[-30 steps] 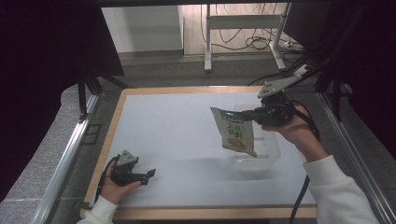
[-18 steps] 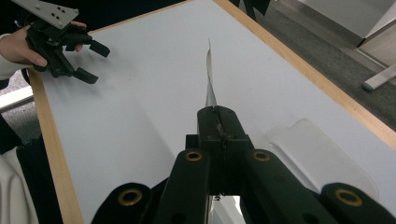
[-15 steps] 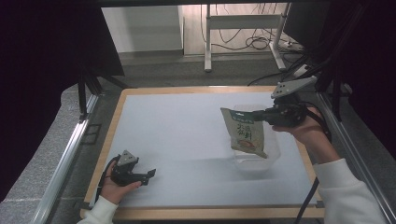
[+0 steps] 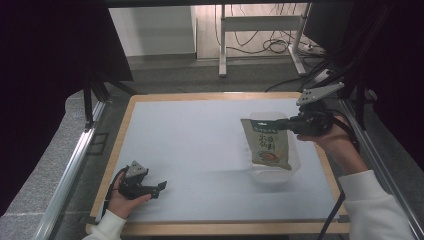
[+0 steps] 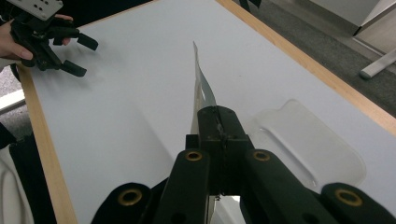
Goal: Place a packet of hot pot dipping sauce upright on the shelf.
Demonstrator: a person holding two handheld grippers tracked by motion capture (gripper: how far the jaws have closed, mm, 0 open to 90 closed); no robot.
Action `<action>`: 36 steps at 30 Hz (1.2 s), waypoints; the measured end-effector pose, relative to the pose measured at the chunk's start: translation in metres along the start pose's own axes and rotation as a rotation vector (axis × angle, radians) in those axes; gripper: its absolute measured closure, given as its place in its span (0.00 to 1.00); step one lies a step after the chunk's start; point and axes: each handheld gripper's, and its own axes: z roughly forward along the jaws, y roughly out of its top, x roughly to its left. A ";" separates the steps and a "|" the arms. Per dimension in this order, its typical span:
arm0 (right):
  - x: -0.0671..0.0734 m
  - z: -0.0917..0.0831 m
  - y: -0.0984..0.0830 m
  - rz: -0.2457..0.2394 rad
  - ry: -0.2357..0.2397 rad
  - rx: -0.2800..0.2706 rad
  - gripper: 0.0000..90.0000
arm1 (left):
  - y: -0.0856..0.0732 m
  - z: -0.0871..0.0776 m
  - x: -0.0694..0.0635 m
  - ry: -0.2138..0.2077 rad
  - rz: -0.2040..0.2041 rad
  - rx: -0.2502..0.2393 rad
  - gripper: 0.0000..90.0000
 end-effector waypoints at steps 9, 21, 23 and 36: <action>-0.008 0.013 -0.015 0.019 -0.007 0.028 0.99 | 0.000 0.000 0.000 0.001 -0.006 -0.003 0.14; -0.015 0.026 -0.034 0.036 -0.111 0.053 0.82 | 0.000 0.001 -0.001 0.000 0.003 0.001 0.14; -0.013 0.025 -0.033 0.033 -0.134 0.042 0.75 | 0.000 0.001 0.000 0.000 0.006 0.003 0.14; 0.014 0.041 -0.024 0.077 -0.181 -0.101 0.42 | 0.000 0.001 0.000 -0.002 0.005 0.003 0.14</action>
